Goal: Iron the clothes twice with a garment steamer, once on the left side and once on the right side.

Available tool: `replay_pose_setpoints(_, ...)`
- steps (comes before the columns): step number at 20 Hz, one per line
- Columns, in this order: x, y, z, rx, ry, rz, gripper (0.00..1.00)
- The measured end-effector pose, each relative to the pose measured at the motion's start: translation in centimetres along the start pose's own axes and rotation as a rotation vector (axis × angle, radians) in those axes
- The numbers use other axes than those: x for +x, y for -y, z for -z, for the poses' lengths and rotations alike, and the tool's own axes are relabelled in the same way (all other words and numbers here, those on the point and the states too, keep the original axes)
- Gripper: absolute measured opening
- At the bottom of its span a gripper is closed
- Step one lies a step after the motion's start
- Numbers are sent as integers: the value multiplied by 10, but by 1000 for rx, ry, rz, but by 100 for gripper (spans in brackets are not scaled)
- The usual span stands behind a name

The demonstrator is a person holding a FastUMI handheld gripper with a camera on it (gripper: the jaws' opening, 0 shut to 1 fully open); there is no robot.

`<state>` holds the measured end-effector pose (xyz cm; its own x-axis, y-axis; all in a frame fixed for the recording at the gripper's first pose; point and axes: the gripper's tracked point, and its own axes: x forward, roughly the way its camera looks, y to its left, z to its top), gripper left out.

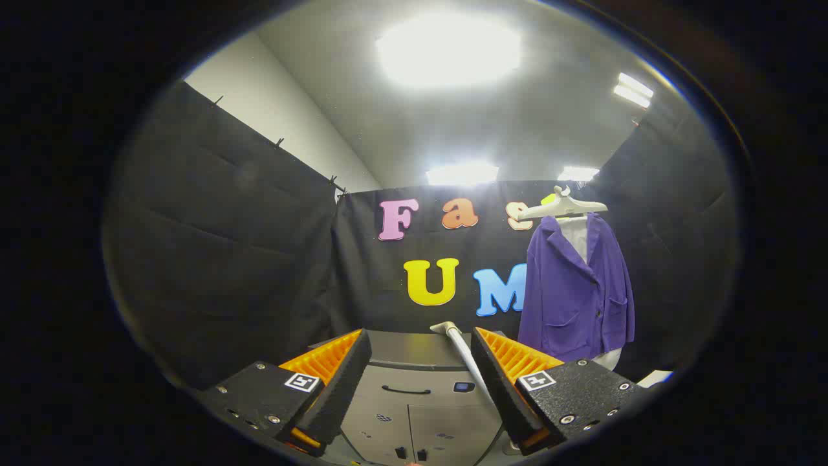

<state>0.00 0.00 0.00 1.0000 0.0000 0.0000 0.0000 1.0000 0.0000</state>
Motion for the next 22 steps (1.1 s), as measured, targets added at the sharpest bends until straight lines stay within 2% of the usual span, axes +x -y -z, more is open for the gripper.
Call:
replay_pose_setpoints(17,8,43,-13,-28,-17,30,95)
replay_pose_setpoints(22,25,60,-33,-21,-4,29,95)
